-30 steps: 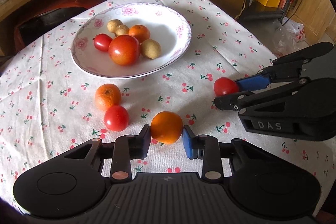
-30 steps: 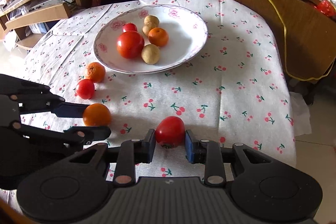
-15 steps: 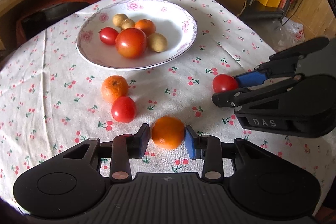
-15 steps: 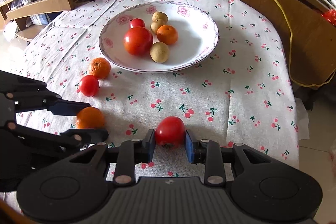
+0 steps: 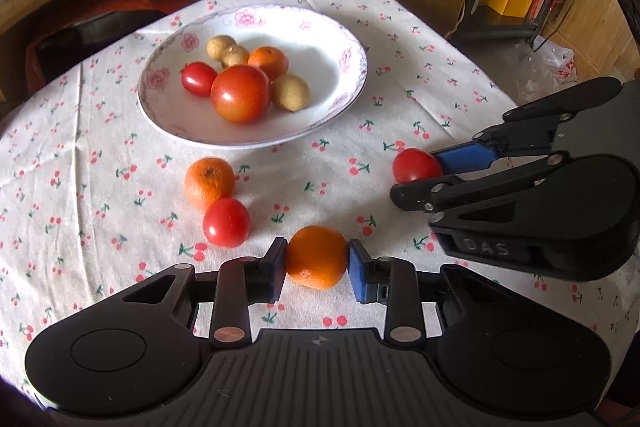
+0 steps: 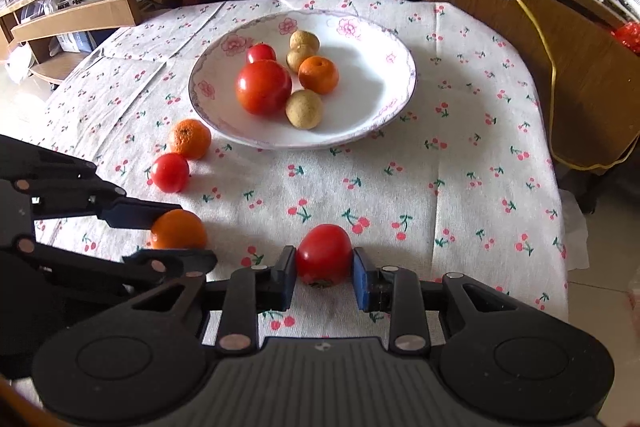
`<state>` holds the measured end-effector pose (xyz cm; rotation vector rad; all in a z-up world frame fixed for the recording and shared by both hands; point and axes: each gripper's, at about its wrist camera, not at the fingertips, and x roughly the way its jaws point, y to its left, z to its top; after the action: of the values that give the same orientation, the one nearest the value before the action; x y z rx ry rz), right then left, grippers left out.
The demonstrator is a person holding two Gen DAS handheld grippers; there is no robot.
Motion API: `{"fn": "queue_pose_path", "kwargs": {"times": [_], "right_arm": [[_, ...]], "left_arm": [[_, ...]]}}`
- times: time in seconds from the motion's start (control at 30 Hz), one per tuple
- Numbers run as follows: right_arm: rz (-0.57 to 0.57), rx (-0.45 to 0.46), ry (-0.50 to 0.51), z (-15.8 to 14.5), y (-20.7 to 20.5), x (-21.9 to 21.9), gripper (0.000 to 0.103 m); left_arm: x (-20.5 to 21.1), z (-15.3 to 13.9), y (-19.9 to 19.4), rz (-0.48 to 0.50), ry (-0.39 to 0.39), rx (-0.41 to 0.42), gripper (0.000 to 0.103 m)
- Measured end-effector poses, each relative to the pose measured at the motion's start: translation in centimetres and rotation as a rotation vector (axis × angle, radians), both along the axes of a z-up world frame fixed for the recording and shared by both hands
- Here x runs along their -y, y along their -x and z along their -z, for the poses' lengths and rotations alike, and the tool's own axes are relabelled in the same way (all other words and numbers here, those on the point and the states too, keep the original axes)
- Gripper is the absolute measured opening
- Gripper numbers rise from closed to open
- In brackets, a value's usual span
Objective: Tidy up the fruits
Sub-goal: 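Carry the tangerine in the left tool and tomato in the right tool over the bowl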
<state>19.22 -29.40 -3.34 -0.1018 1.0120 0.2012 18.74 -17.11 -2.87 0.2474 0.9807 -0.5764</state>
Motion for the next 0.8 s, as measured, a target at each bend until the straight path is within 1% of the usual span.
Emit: {"fn": "queue_pose_path", "kwargs": {"times": [0.27,0.43,0.8], "right_arm": [[0.006,0.019,0.002,-0.5,0.1,0.0,0.03],[0.007,0.032,0.001,-0.9,0.1,-0.2,0.03],[0.035,0.077,-0.001,-2.5,-0.5,-0.4,0.03]], "left_arm": [[-0.4,-0.7,-0.4,-0.038,0.015,0.022,0.04],[-0.2,-1.1,-0.5,-0.045,0.025,0.031,0.039],[-0.3,-2.4,-0.8,-0.081,0.029,0.071,0.039]]}}
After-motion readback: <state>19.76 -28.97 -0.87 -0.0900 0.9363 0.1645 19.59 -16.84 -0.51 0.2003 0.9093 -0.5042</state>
